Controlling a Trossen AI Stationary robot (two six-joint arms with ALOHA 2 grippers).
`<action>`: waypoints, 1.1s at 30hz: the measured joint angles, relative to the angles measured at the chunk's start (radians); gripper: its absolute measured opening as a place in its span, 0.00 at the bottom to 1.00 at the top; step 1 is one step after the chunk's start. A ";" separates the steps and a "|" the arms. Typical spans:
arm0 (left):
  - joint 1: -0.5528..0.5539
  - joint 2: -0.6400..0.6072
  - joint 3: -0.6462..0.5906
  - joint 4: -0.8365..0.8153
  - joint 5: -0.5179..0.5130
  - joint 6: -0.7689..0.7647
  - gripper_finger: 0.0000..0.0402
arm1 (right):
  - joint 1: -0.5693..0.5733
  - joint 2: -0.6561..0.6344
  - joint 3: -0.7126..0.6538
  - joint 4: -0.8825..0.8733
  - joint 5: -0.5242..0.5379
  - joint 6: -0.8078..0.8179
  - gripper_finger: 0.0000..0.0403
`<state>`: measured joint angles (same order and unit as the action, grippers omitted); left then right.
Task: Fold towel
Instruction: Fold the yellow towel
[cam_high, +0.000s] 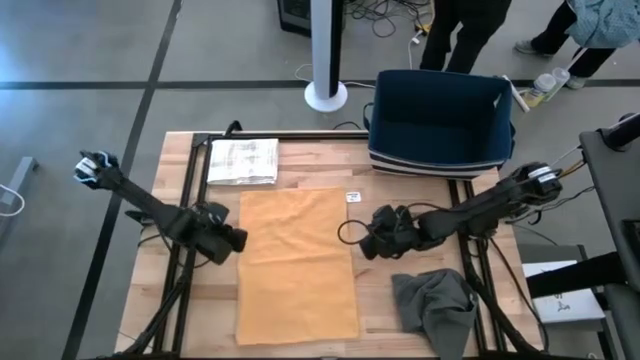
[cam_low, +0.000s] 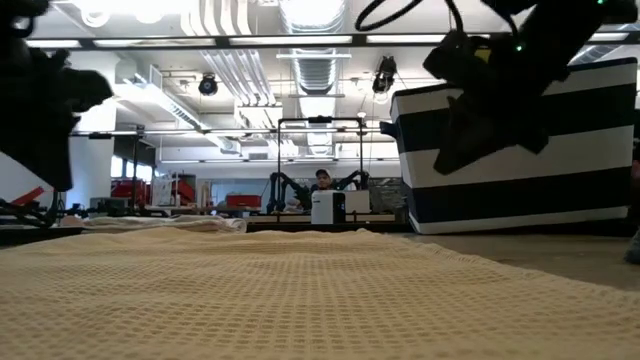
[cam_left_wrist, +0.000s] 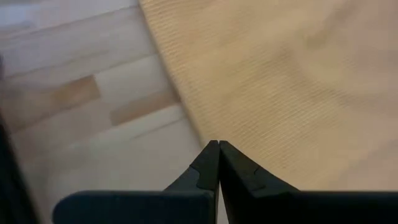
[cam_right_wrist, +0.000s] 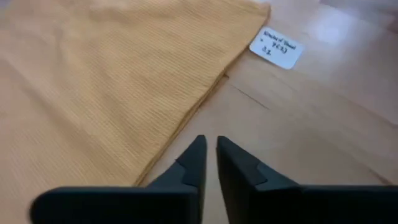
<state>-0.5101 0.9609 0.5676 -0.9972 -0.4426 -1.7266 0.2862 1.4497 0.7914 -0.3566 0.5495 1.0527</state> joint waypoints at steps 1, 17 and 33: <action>0.034 -0.024 -0.016 0.030 0.007 0.028 0.00 | -0.011 0.011 0.000 0.024 -0.001 -0.016 0.15; 0.555 -0.098 -0.193 0.327 0.194 0.391 0.28 | -0.330 0.173 0.066 0.105 -0.263 -0.024 0.62; 1.046 0.035 -0.196 0.450 0.325 0.699 0.39 | -0.401 0.278 0.178 0.106 -0.261 -0.024 0.75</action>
<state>0.5359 0.9955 0.3720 -0.5468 -0.1179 -1.0278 -0.1150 1.7275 0.9695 -0.2506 0.2882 1.0288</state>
